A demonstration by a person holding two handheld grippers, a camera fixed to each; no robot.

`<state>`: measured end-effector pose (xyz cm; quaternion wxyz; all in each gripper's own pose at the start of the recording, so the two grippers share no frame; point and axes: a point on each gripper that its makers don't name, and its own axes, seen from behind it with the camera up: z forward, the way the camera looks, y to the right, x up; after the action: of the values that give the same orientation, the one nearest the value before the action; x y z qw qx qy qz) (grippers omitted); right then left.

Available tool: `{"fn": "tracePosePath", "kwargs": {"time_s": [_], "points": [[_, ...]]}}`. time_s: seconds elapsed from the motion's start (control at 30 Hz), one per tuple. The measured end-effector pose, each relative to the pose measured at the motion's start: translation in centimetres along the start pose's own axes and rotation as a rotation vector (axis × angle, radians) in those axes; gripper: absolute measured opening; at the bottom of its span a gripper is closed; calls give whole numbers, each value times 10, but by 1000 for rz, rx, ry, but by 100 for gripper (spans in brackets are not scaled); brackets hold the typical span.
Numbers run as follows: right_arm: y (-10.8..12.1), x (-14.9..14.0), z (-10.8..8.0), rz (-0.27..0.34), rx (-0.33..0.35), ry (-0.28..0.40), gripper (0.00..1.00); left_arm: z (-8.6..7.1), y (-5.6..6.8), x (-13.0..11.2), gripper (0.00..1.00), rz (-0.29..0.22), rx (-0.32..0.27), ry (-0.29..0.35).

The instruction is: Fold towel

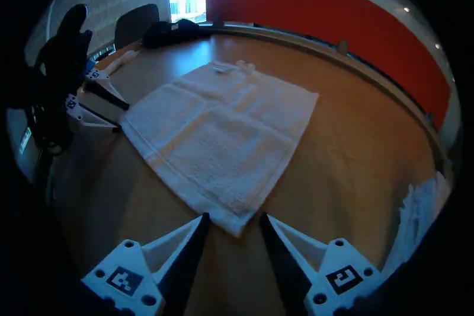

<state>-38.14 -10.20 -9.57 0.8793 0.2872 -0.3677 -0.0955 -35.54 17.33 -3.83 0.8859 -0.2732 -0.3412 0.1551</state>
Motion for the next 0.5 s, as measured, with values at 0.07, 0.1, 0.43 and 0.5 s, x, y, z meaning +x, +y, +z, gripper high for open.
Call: {"fn": "tracePosePath", "kwargs": {"time_s": [0.07, 0.1, 0.43, 0.5], "points": [[0, 0, 0, 3, 3, -1, 54, 0, 0, 0, 70, -10, 2, -1], [0, 0, 0, 4, 4, -2, 50, 0, 0, 0, 70, -11, 4, -2], [-4, 0, 0, 7, 19, -6, 27, 1, -1, 1, 58, -19, 8, -8], [-6, 0, 0, 7, 24, -6, 26, 1, -1, 0, 55, -19, 8, -10]]}}
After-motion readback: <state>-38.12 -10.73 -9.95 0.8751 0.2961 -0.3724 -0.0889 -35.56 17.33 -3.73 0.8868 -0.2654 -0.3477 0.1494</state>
